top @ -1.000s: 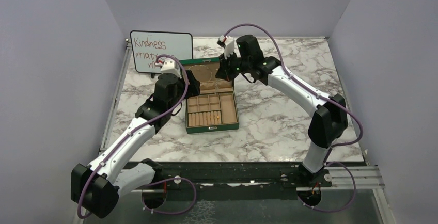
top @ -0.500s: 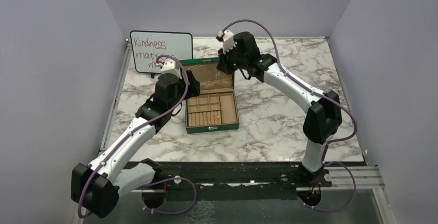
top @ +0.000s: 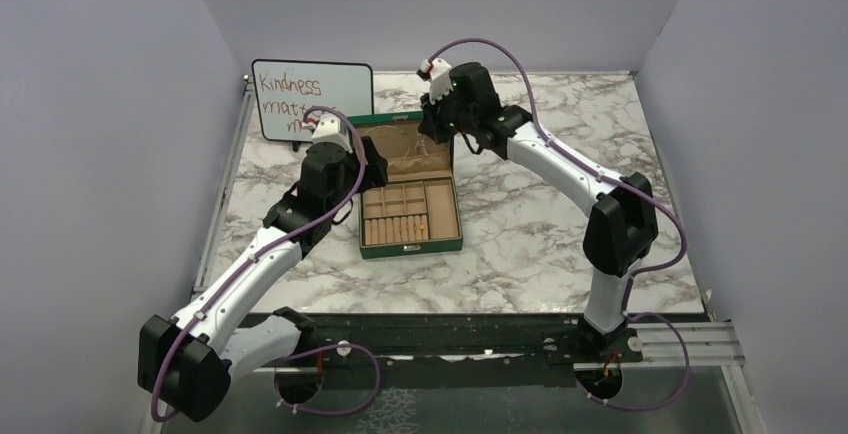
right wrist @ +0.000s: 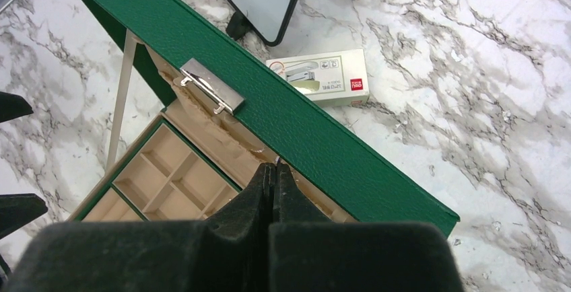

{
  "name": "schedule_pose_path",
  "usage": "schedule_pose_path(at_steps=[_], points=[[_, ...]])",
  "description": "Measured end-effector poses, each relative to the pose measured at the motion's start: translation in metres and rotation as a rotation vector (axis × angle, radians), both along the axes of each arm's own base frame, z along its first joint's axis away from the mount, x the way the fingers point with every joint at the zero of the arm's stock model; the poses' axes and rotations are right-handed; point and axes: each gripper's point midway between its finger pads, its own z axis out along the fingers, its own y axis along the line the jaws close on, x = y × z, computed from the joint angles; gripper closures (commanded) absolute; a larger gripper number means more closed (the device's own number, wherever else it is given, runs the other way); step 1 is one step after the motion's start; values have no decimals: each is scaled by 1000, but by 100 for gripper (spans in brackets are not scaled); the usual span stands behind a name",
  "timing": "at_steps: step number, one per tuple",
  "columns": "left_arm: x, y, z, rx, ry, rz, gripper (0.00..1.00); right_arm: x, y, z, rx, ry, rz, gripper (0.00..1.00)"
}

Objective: Organize the mixed jewelry

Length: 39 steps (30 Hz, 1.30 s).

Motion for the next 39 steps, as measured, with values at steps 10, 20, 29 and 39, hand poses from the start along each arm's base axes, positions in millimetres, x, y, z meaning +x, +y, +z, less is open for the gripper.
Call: schedule_pose_path(at_steps=[10, 20, 29, 39], points=[[0, 0, -2, 2, 4, 0, 16, 11, -7, -7, -31, -12, -65, 99], [1, -1, -2, -1, 2, -5, 16, 16, -12, -8, -56, -31, -111, 83], [1, -2, -1, -5, -3, -8, 15, 8, -20, -21, -56, 18, -149, 71], [1, -4, 2, -11, -12, -15, 1, -22, -38, 13, 157, 132, -323, 64]])
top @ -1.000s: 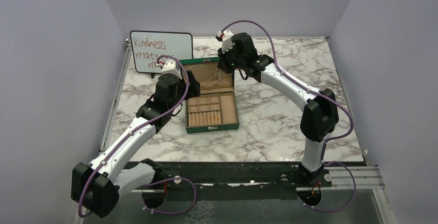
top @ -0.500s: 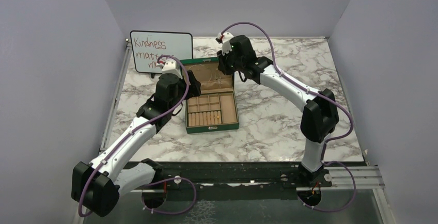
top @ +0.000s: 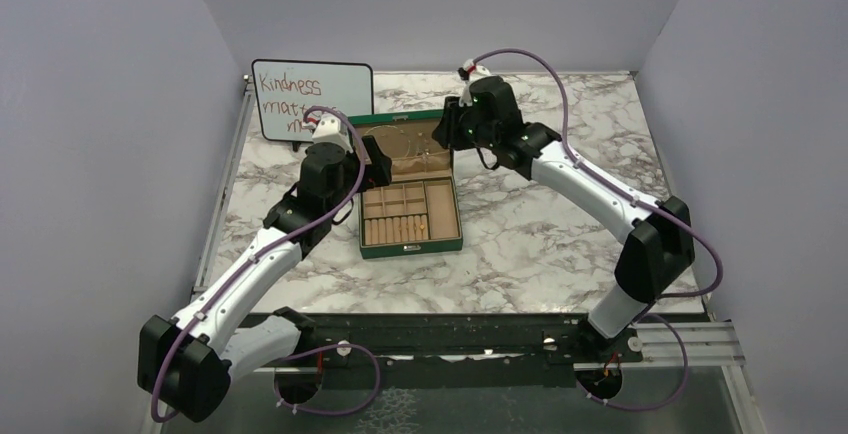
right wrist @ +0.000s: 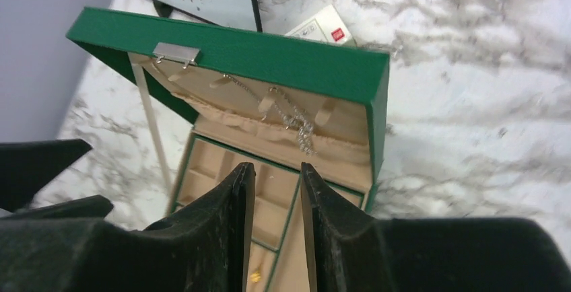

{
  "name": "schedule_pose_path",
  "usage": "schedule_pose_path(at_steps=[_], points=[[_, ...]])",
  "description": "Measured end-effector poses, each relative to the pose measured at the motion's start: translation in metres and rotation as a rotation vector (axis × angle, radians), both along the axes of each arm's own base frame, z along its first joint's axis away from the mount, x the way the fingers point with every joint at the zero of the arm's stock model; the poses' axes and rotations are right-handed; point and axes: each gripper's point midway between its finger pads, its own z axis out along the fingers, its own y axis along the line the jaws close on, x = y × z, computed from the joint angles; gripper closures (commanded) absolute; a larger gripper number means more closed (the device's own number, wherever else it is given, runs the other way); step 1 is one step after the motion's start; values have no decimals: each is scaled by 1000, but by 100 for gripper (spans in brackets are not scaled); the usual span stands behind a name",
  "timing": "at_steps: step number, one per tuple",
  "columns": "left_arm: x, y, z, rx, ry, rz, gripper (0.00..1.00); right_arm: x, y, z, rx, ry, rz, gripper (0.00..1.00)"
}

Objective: Organize the mixed jewelry

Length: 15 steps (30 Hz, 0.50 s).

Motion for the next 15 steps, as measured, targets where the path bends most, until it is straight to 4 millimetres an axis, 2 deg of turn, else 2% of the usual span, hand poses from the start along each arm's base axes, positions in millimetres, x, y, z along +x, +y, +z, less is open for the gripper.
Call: schedule_pose_path(at_steps=[3, 9, 12, 15], points=[[-2, -1, 3, -7, -12, -9, 1, -11, -6, -3, 127, 93, -118, 64], [-6, 1, 13, -13, -45, -17, 1, -26, -13, -54, 297, 334, -345, 62], [-7, 1, 15, -16, -52, -22, 1, -25, -11, -68, 376, 415, -443, 58], [-8, -3, 14, -21, -45, -46, 1, -17, -5, -68, 471, 455, -516, 52]])
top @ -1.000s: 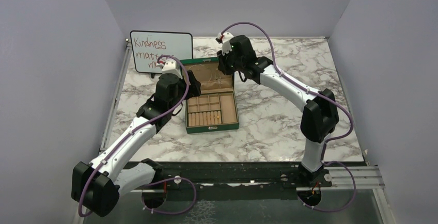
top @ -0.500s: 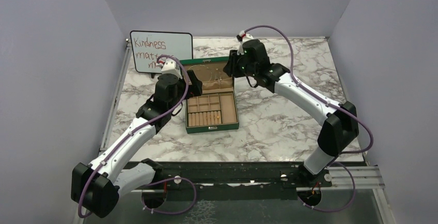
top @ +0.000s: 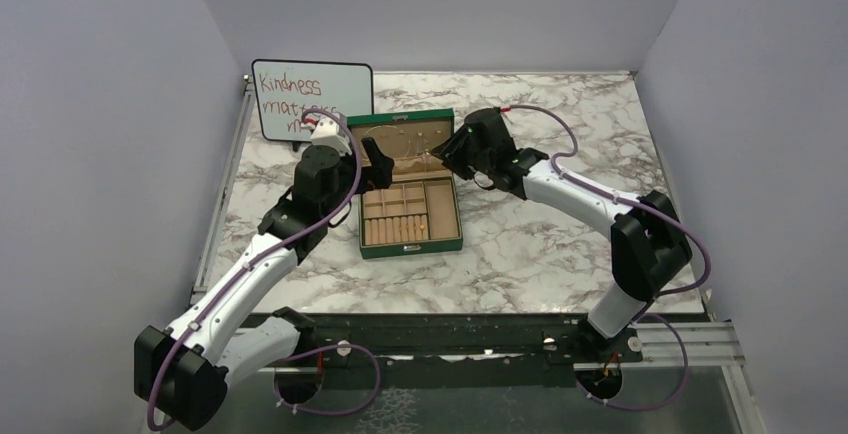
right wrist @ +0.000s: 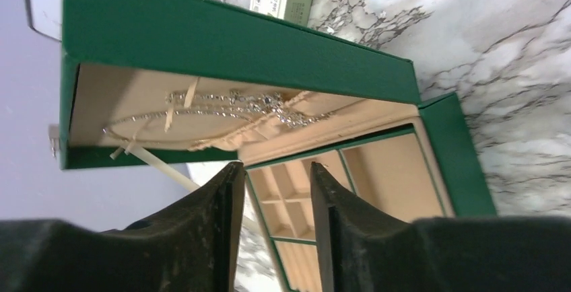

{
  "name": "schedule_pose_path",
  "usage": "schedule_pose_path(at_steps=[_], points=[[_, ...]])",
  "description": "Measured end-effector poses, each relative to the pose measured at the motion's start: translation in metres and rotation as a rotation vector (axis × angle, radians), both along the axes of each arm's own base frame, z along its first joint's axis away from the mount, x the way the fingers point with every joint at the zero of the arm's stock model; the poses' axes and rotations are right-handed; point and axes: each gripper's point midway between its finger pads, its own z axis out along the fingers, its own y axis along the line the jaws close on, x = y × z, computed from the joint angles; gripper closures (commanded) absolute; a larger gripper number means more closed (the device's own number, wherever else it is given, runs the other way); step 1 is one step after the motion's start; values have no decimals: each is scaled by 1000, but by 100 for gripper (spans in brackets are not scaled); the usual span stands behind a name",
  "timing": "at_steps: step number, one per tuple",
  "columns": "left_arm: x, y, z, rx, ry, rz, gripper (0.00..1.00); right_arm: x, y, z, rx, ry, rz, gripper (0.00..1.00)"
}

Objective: Organize the mixed jewelry

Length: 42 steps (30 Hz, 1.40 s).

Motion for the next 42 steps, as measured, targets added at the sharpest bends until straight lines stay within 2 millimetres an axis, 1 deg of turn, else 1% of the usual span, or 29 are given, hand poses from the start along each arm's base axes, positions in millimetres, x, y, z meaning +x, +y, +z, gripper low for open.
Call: schedule_pose_path(at_steps=[3, 9, 12, 15, 17, 20, 26, 29, 33, 37, 42], points=[[-2, -6, -3, -4, 11, -32, 1, 7, 6, -3, 65, 28, -72, 50], [-4, -10, -4, -8, 19, -58, 1, 14, 9, -23, 104, 108, -210, 50], [-4, -11, -4, -9, 19, -62, 1, 19, 6, -21, 117, 123, -281, 54], [-4, -11, -4, -9, 20, -63, 2, 24, 2, -18, 136, 122, -330, 61], [-4, -11, -5, -9, 22, -64, 2, 25, 0, -18, 142, 126, -355, 62], [-4, -11, -5, -8, 22, -64, 2, 27, -2, -21, 149, 137, -386, 62], [-4, -11, -5, -8, 22, -64, 2, 35, 3, -27, 164, 152, -417, 60], [-4, -11, -5, -8, 22, -64, 2, 36, 3, -34, 163, 167, -429, 60], [-4, -11, -5, -9, 22, -66, 2, 38, 5, -38, 163, 185, -446, 60], [-5, -13, -5, -11, 23, -75, 2, 39, 8, -41, 161, 201, -453, 62], [-5, -18, -3, -20, 18, -105, 7, 38, 9, -51, 160, 233, -474, 70]])
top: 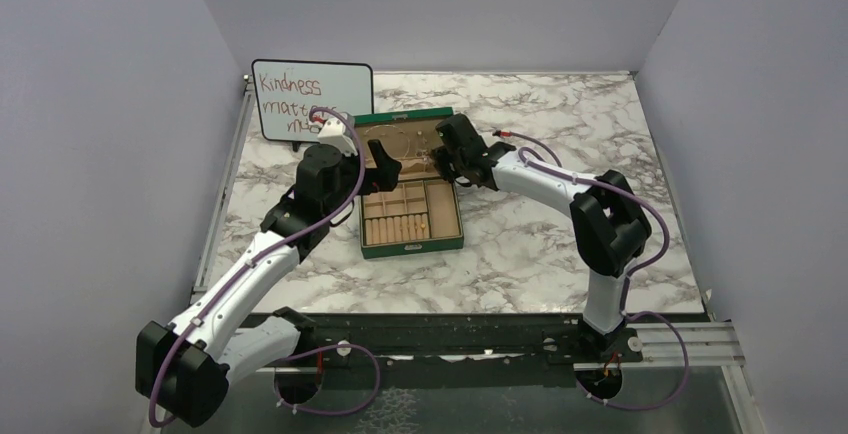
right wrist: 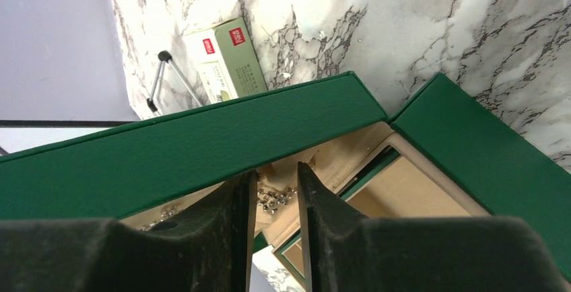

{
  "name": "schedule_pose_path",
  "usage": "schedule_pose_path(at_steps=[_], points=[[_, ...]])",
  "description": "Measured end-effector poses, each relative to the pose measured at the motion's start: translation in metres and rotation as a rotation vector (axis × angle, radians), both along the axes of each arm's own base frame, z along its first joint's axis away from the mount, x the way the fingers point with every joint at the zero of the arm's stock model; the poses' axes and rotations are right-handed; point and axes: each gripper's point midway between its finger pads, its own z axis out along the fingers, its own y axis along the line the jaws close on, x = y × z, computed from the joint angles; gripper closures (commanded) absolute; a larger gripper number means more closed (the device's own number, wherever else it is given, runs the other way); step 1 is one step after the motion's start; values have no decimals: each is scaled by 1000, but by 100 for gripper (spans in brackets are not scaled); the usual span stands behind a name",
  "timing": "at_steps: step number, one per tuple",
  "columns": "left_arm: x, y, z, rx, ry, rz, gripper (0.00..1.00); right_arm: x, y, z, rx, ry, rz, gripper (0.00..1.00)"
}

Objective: Organize the mixed jewelry

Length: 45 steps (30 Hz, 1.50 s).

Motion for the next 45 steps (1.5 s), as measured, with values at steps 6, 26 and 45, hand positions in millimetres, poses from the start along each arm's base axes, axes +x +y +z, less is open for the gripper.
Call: schedule_pose_path(at_steps=[6, 26, 45], points=[[1, -10, -3, -4, 1, -34, 11, -1, 0, -5, 11, 18, -15, 86], [21, -49, -33, -5, 88, -51, 25, -5, -1, -15, 65, -8, -12, 99], [68, -76, -52, 39, 40, -15, 50, -14, 1, -12, 65, -85, 104, 99]])
